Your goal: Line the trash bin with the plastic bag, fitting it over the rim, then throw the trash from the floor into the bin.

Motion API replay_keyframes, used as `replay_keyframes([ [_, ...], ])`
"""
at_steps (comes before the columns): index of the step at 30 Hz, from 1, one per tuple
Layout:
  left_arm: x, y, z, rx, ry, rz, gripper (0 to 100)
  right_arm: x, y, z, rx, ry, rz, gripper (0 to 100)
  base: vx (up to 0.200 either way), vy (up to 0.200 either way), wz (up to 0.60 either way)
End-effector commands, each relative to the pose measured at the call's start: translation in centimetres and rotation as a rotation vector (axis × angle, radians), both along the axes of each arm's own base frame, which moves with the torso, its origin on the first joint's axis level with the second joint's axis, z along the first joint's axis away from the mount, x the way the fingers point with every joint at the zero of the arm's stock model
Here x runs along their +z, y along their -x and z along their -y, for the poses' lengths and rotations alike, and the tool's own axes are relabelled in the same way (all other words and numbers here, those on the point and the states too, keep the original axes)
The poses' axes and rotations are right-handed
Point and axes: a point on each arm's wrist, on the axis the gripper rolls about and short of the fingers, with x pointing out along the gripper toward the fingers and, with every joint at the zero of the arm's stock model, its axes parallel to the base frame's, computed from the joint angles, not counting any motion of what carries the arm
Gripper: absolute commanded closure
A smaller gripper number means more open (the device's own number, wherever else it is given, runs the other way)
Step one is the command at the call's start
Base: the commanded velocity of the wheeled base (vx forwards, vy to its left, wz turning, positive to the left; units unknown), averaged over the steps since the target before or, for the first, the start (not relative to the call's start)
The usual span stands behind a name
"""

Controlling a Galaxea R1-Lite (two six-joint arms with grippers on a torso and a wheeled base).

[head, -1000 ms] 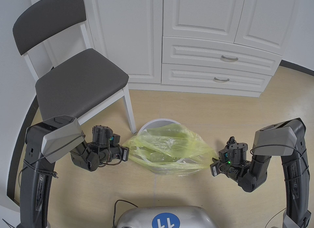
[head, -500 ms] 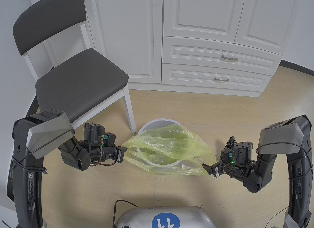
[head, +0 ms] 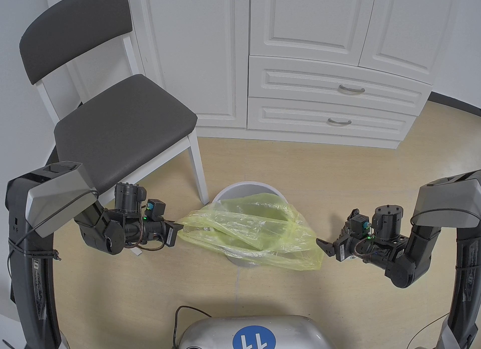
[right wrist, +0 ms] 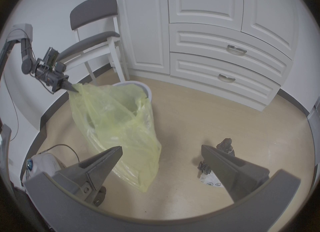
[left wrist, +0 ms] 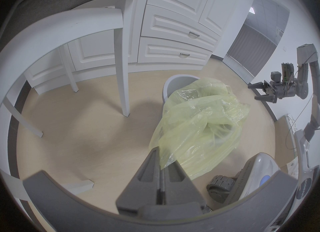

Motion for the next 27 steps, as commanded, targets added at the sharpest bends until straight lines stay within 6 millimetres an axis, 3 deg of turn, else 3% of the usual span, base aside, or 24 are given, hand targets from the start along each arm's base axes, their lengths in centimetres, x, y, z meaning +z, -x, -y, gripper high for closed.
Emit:
replay_keyframes([
  [1,-0.2,0.1,0.1,-0.004,-0.003,-0.005,100,1.2,-0.3,0.5,-0.015,-0.020,0.038,0,0.000,0.000,0.00],
  [4,-1.5,0.3,1.0,-0.028,-0.009,-0.033,100,1.9,-1.8,-1.6,-0.040,-0.130,0.069,0,0.000,0.000,0.00],
  [9,-2.0,0.4,1.4,-0.039,-0.013,-0.039,100,0.1,-4.2,-4.9,-0.178,-0.183,0.103,0,0.000,0.000,0.00],
  [15,-2.0,0.4,1.4,-0.039,-0.013,-0.038,100,-1.3,-7.4,-7.3,-0.298,-0.238,0.176,0,0.000,0.000,0.00],
  [20,-1.9,0.6,1.3,-0.038,-0.013,-0.037,100,-1.7,-10.3,-7.6,-0.413,-0.204,0.197,0,0.000,0.000,0.00],
  [27,-1.8,0.5,1.2,-0.036,-0.012,-0.033,100,0.5,-13.3,-7.0,-0.455,-0.124,0.089,0,0.000,0.000,0.00],
])
